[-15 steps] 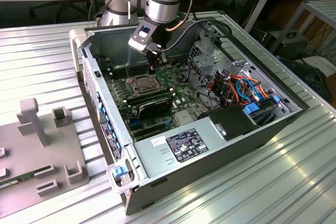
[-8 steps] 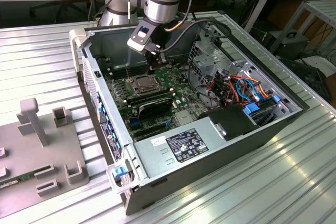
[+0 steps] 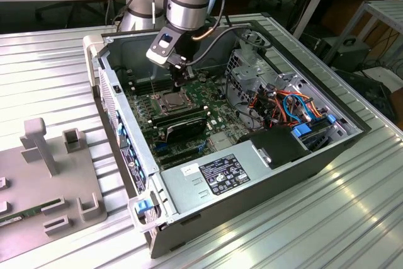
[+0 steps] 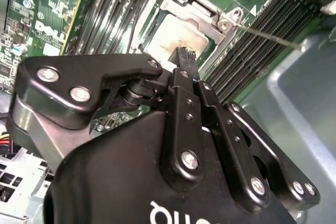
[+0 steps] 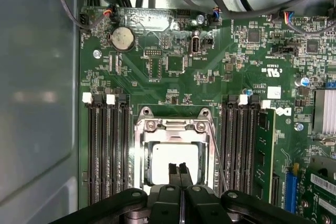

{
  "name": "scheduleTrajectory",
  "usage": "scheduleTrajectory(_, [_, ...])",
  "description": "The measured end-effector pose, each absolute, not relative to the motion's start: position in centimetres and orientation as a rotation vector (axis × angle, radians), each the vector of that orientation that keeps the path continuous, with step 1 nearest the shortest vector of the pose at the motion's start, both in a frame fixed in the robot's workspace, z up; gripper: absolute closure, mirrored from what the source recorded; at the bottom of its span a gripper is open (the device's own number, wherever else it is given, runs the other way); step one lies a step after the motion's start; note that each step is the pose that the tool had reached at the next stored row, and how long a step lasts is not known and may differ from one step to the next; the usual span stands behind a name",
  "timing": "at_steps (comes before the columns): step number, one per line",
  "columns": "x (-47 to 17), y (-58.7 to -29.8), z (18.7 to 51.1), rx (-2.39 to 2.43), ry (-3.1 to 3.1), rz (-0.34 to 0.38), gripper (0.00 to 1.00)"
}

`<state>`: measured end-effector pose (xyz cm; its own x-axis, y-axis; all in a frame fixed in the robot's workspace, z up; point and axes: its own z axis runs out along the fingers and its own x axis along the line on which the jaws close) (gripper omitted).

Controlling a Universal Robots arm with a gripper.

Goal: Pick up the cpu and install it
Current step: 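Close the cpu cover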

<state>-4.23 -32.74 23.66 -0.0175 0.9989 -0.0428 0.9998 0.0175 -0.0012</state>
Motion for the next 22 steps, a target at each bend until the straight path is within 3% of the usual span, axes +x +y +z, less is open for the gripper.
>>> scheduleTrajectory(22, [-4.34,-32.75,23.54,2.131,2.266,-0.047,0.89])
